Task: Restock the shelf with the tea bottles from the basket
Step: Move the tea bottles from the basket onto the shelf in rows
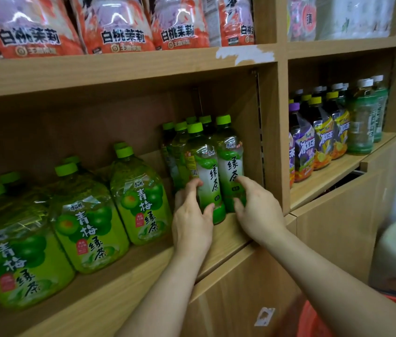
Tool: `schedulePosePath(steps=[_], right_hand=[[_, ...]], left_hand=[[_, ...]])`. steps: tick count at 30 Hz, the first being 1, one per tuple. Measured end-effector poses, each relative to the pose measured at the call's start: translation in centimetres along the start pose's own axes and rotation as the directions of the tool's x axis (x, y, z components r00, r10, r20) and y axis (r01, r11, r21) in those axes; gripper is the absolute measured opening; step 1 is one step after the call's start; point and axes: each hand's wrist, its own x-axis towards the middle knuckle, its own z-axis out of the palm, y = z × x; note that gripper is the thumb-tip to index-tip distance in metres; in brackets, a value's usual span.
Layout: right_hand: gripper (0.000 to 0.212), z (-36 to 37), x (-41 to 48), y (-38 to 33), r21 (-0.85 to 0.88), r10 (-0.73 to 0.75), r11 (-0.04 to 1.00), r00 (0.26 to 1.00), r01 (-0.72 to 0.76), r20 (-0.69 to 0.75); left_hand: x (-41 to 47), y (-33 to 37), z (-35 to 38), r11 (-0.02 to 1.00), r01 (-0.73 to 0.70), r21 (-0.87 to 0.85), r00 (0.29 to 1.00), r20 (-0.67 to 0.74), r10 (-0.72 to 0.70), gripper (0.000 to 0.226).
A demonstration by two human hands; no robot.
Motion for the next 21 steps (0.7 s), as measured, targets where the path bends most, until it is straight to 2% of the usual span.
schedulePosePath(steps=[2, 5, 8, 11, 13, 16, 19, 21], right_hand=[[0.057, 0.0, 0.3, -0.3, -0.04, 0.037, 0.999, 0.993, -0.033, 0.108], [0.059, -0.2, 0.9, -0.6, -0.071, 0.075, 0.996, 0.978, -0.062, 0.197], [0.059, -0.8, 1.8, -0.7, -0.041, 0.109, 0.994, 0.95, -0.102, 0.292], [0.05, -1.9, 2.5, -0.6, 0.018, 0.165, 0.982, 0.903, -0.188, 0.397], [0.054, -2.8, 2.1, -0.5, 0.045, 0.168, 0.977, 0.885, -0.208, 0.435], [0.055, -5.2, 0.2, 0.1, 0.084, 0.069, 0.991, 0.942, -0.102, 0.329], [0.034, -9.5, -3.2, 2.3, 0.206, 0.009, 0.978, 0.985, -0.046, 0.175], [0.022, -12.9, -6.4, 4.5, 0.238, 0.029, 0.969, 0.989, -0.064, 0.145]], left_hand=[[0.1, -0.1, 0.1, 1.0, 0.009, 0.006, 1.0, 0.024, -0.009, 0.058], [0.0, 0.0, 0.1, 1.0, 0.009, 0.028, 0.998, 0.054, -0.01, 0.061], [-0.2, 0.1, 0.1, 0.998, -0.006, 0.064, 0.998, 0.058, 0.003, 0.061], [-0.4, -0.1, 0.0, 0.994, -0.03, 0.107, 0.996, 0.087, 0.021, 0.061], [-0.4, -0.1, 0.0, 0.994, -0.029, 0.105, 0.993, 0.121, 0.016, 0.061], [-0.2, 0.1, -0.3, 0.997, 0.012, 0.079, 0.988, 0.153, -0.024, 0.056], [0.1, 0.5, -0.8, 0.992, -0.038, 0.117, 0.996, 0.09, 0.028, 0.044], [0.1, 1.6, -1.4, 0.988, -0.121, 0.099, 0.992, 0.057, 0.115, 0.036]])
